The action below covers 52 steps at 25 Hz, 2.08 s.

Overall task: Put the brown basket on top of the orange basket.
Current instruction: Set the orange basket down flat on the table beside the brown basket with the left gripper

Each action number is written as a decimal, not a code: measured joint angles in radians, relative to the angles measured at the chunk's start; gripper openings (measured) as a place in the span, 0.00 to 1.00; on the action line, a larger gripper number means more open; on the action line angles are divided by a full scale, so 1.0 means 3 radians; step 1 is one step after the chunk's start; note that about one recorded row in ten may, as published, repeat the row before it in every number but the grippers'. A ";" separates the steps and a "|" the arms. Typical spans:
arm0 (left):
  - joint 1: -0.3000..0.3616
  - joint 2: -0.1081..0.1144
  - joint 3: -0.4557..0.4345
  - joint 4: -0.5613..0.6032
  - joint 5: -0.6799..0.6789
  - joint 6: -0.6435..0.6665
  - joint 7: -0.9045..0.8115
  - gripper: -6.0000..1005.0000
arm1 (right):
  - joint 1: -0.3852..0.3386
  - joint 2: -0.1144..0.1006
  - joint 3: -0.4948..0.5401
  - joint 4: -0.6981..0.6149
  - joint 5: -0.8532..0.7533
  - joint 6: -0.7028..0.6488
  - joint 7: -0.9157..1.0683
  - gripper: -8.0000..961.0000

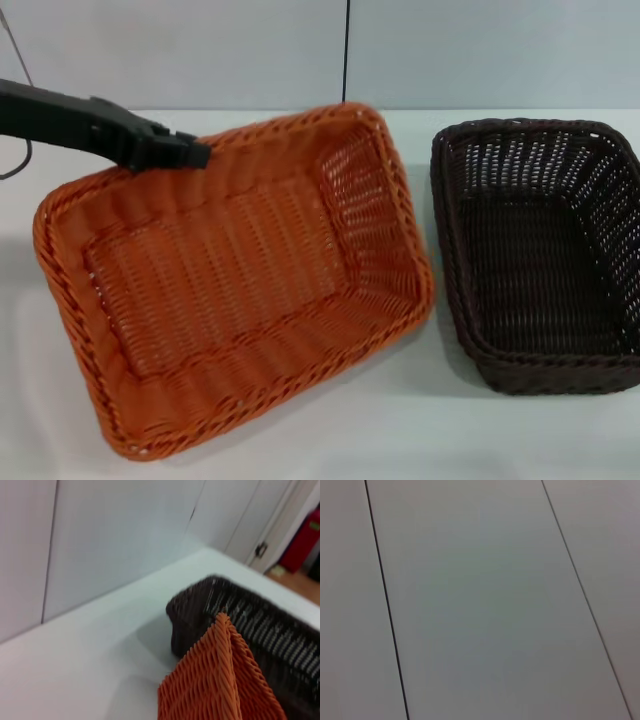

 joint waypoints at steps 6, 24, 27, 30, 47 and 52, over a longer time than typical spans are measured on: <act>-0.0333 -0.0020 0.0005 -0.0358 0.0713 -0.0006 0.0308 0.18 | -0.0023 0.0002 0.0004 -0.0001 -0.0003 0.0000 0.0002 0.61; -0.0534 -0.0211 0.0064 -0.0515 0.1018 -0.0438 0.0599 0.17 | -0.0035 0.0002 0.0004 0.0001 0.0004 0.0010 0.0005 0.61; -0.0529 -0.0249 0.0074 -0.0504 0.1018 -0.0552 0.0577 0.18 | -0.0039 0.0002 0.0004 0.0001 0.0006 0.0013 0.0005 0.61; -0.0508 -0.0320 0.0171 -0.0501 0.1017 -0.0736 0.0578 0.22 | -0.0040 0.0002 0.0004 0.0001 0.0008 0.0014 0.0005 0.61; 0.0336 -0.0351 0.0301 0.0074 -0.0514 -0.1358 0.0795 0.75 | -0.0031 0.0002 0.0004 0.0001 0.0012 0.0029 0.0005 0.61; 0.0580 -0.0353 0.0307 0.0071 -0.0947 -0.1344 0.0924 0.85 | -0.0032 0.0002 0.0004 -0.0004 0.0011 0.0029 0.0005 0.61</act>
